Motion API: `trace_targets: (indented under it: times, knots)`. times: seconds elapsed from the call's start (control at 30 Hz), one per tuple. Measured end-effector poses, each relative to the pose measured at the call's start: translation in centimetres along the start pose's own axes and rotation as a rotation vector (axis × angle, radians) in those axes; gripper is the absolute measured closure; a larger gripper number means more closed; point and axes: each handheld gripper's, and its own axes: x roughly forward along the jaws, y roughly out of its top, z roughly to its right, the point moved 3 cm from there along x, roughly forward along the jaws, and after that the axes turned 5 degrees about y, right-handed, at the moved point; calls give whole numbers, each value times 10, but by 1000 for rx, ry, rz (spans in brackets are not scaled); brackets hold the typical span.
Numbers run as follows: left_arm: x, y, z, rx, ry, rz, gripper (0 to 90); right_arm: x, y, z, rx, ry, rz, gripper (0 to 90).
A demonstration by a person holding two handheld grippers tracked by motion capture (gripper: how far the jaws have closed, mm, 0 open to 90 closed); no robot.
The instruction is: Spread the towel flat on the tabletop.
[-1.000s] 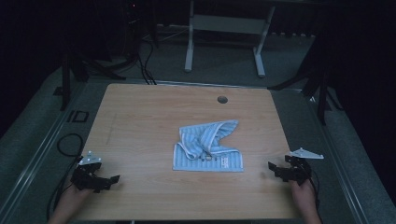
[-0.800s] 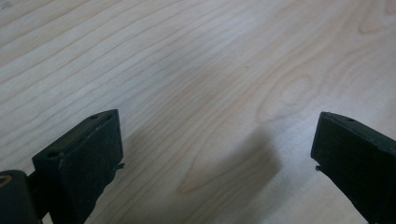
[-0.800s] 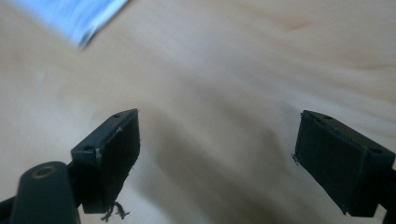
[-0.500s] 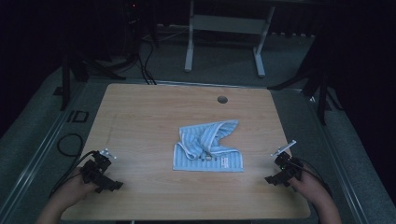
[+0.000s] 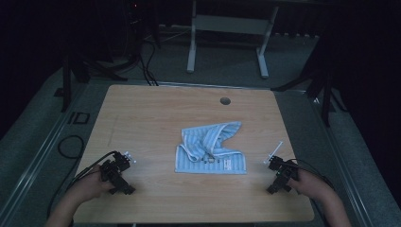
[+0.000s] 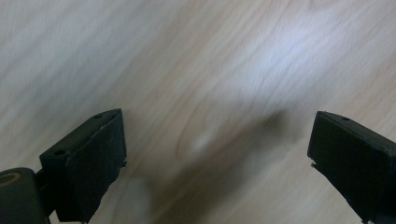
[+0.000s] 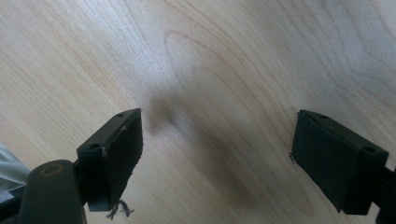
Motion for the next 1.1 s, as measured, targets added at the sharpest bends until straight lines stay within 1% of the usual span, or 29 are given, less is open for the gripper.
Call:
trace_targets:
  times: [0.03, 0.07, 0.1, 0.13, 0.17, 0.23, 0.27, 0.37, 0.4, 0.47, 0.5, 0.53, 0.6, 0.67, 0.73, 0.77, 0.83, 0.87, 0.9, 0.93, 0.97, 1.03, 1.1]
  knots:
    - [0, 3, 1, 3, 6, 5, 42, 0, 1, -1, -2, 3, -7, 168]
    - [1, 6, 2, 5, 2, 14, 42, -1, 3, -2, -7, 9, -6, 168]
    - [1, 9, 2, 8, -6, 17, 42, -1, 4, -3, -14, 13, 2, 168]
    - [1, 12, 3, 5, -5, 22, 42, -2, 6, -5, -19, 11, 13, 167]
    - [2, 15, 3, 0, -11, 31, 42, -2, 8, -6, -32, 1, 22, 164]
    - [1, 23, 2, -40, -49, 52, 43, -3, 12, -9, -42, 19, 30, 134]
    - [1, 26, 2, -58, -60, 59, 43, -3, 15, -10, -48, 25, 36, 134]
    - [1, 38, 2, -60, -40, 80, 43, -4, 23, -14, -70, 28, 48, 130]
    - [1, 42, 3, -57, -32, 86, 43, -4, 27, -15, -84, 17, 57, 130]
    - [1, 51, 6, -45, -27, 96, 43, -5, 34, -16, -106, 14, 67, 139]
    - [1, 56, 8, -41, -35, 102, 43, -6, 38, -17, -123, 6, 72, 140]
    - [1, 61, 11, -31, -42, 104, 43, -6, 41, -18, -127, 0, 69, 157]
    - [3, 70, 17, 26, -60, 112, 43, -6, 48, -19, -152, -28, 58, 201]
    - [6, 79, 22, 43, -77, 118, 43, -7, 55, -20, -159, -43, 74, 221]
    - [9, 88, 26, 70, -64, 112, 43, -8, 63, -21, -169, -42, 94, 238]
    - [11, 92, 29, 79, -63, 106, 43, -9, 67, -21, -178, -54, 105, 268]
    - [14, 101, 35, 99, -58, 104, 45, -11, 75, -22, -191, -40, 129, 279]
    - [15, 105, 38, 118, -45, 107, 62, -12, 79, -22, -204, -45, 146, 288]
    - [15, 110, 41, 126, -28, 123, 89, -13, 83, -23, -211, -42, 157, 313]
    - [15, 114, 43, 126, -22, 134, 139, -14, 87, -24, -219, -42, 166, 315]
    - [14, 118, 45, 136, -19, 139, 153, -15, 91, -25, -229, -41, 178, 325]
    - [12, 127, 50, 159, 3, 161, 157, -16, 98, -27, -251, -47, 185, 348]
    - [9, 136, 56, 171, 9, 182, 233, -18, 105, -29, -270, -58, 197, 407]
